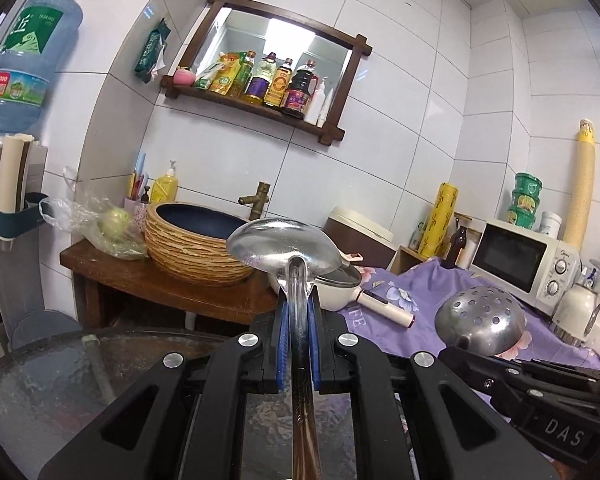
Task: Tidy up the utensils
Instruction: 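Carry the steel ladle and slotted skimmer above the yellow mug with both tools, then open left tool to drop the ladle into the mug while right tool drops the skimmer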
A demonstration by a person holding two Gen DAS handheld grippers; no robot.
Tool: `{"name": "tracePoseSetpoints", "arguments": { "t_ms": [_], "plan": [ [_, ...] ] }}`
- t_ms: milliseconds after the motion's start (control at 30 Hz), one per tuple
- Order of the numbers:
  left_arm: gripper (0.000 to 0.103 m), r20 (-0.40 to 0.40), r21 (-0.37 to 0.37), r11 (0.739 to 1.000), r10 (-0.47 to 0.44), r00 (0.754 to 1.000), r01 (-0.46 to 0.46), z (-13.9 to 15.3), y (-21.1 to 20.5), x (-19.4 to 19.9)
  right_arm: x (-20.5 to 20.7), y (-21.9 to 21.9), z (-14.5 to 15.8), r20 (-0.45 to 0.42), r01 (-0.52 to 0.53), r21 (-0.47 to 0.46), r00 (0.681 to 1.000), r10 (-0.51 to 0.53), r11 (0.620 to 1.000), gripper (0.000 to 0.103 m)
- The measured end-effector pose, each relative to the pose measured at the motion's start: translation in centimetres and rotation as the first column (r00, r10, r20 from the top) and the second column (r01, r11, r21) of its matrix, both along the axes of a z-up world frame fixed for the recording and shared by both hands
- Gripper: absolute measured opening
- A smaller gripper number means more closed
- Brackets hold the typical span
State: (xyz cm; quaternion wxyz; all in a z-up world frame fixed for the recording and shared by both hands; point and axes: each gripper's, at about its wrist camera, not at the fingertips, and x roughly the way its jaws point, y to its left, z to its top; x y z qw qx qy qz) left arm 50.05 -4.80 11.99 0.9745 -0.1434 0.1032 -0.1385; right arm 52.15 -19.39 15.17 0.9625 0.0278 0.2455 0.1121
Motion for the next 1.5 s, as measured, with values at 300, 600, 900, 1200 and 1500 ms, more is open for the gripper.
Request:
{"name": "tracePoseSetpoints", "arguments": {
  "t_ms": [300, 600, 900, 1200, 1500],
  "plan": [
    [0.008, 0.07, -0.006, 0.999, 0.053, 0.996, -0.053, -1.1, -0.3, -0.5, 0.3, 0.2, -2.4, -0.028, -0.015, -0.01, 1.0, 0.015, 1.0, 0.006],
    [0.008, 0.091, 0.024, 0.997, 0.077, 0.993, -0.079, -1.8, -1.0, -0.6, 0.1, 0.8, -3.6, -0.031, -0.031, -0.028, 0.999, 0.03, 0.999, 0.006],
    [0.008, 0.106, -0.045, 0.994, 0.104, 0.989, -0.099, -1.8, 0.0, -0.2, 0.0, 0.9, -5.0, -0.043, -0.044, -0.027, 0.998, 0.043, 0.999, 0.006],
    [0.008, 0.088, 0.013, 0.995, 0.1, 0.991, -0.101, -3.4, -0.5, -0.5, -0.4, 0.6, -6.1, -0.05, -0.046, -0.018, 0.998, 0.045, 0.999, 0.006],
    [0.008, 0.055, -0.026, 0.997, 0.077, 0.996, -0.075, -4.3, 0.4, -1.6, -1.1, 0.6, -6.2, -0.049, -0.051, -0.017, 0.998, 0.051, 0.999, 0.006]
  ]
}}
